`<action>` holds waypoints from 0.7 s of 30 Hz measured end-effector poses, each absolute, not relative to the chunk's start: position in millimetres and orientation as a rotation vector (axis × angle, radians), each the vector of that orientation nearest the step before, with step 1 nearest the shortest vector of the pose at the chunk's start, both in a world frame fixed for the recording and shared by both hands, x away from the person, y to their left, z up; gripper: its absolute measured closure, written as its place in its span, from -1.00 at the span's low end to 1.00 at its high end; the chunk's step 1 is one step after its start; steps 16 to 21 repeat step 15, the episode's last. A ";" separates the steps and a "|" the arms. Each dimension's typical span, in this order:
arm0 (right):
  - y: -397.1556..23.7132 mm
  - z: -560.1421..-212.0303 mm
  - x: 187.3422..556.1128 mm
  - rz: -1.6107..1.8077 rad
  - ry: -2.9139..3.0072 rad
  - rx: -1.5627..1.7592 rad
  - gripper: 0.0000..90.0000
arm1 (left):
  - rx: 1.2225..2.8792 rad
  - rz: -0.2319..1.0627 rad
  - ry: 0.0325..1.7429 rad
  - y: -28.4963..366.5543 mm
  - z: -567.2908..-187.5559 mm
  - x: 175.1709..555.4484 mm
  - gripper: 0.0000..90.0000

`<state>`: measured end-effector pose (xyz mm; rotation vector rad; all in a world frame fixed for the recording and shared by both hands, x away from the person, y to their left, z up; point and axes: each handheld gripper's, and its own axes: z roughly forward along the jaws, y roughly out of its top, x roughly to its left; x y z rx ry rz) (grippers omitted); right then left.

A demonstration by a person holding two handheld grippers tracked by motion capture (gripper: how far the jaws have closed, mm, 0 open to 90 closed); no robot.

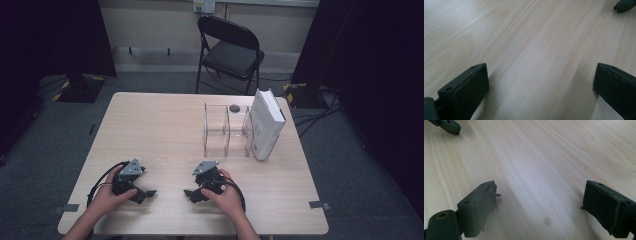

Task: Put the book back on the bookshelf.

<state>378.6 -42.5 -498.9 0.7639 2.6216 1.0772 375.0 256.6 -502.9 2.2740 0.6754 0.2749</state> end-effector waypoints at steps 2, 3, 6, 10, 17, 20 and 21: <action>-43.9 -500.8 377.4 1.104 2.605 0.761 -0.77 | 2.274 0.275 0.676 256.6 -502.8 375.0 -1.00; -44.5 -501.8 377.2 1.119 2.592 0.752 -0.77 | 2.274 0.275 0.676 256.5 -502.9 375.0 -1.00; -44.4 -501.9 376.8 1.118 2.590 0.752 -0.77 | 2.274 0.274 0.676 256.6 -502.9 375.0 -1.00; -44.0 -501.8 376.3 1.115 2.590 0.763 -0.77 | 2.273 0.275 0.676 256.5 -502.9 375.0 -1.00; -44.1 -501.9 376.4 1.116 2.589 0.759 -0.77 | 2.261 0.269 0.686 256.1 -503.3 374.3 -1.00; -44.1 -501.9 376.4 1.116 2.589 0.759 -0.77 | 2.261 0.269 0.686 256.1 -503.3 374.3 -1.00; -44.1 -501.9 376.4 1.116 2.589 0.759 -0.77 | 2.261 0.269 0.686 256.1 -503.3 374.3 -1.00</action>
